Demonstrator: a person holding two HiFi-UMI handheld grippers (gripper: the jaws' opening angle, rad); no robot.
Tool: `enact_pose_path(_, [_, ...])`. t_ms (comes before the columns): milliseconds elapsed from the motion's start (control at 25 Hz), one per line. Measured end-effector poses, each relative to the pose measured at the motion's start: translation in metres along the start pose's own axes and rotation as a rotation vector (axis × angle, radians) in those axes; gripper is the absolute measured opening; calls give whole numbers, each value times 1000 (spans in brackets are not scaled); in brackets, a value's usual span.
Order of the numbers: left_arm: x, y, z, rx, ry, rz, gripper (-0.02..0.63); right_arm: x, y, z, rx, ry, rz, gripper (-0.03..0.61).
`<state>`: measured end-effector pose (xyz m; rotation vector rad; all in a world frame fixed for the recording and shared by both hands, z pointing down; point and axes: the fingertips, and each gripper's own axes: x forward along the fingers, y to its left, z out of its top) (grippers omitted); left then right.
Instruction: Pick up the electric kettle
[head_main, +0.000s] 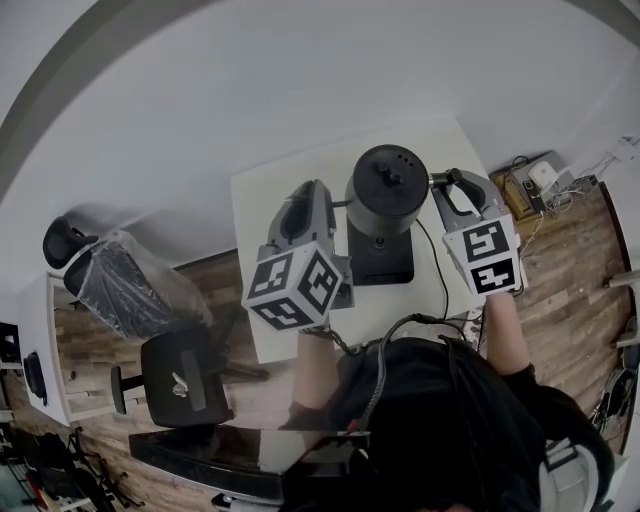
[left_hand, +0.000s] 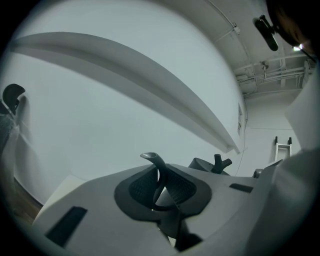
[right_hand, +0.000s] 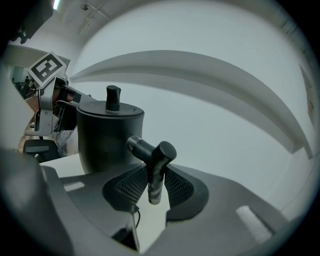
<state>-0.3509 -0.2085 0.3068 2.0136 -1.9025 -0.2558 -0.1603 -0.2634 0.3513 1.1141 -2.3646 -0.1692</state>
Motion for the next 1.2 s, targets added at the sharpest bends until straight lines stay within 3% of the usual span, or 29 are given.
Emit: enact_pose_path(1200, [-1, 5, 0, -12, -6, -6, 37, 4, 3, 2, -15, 2, -3, 100])
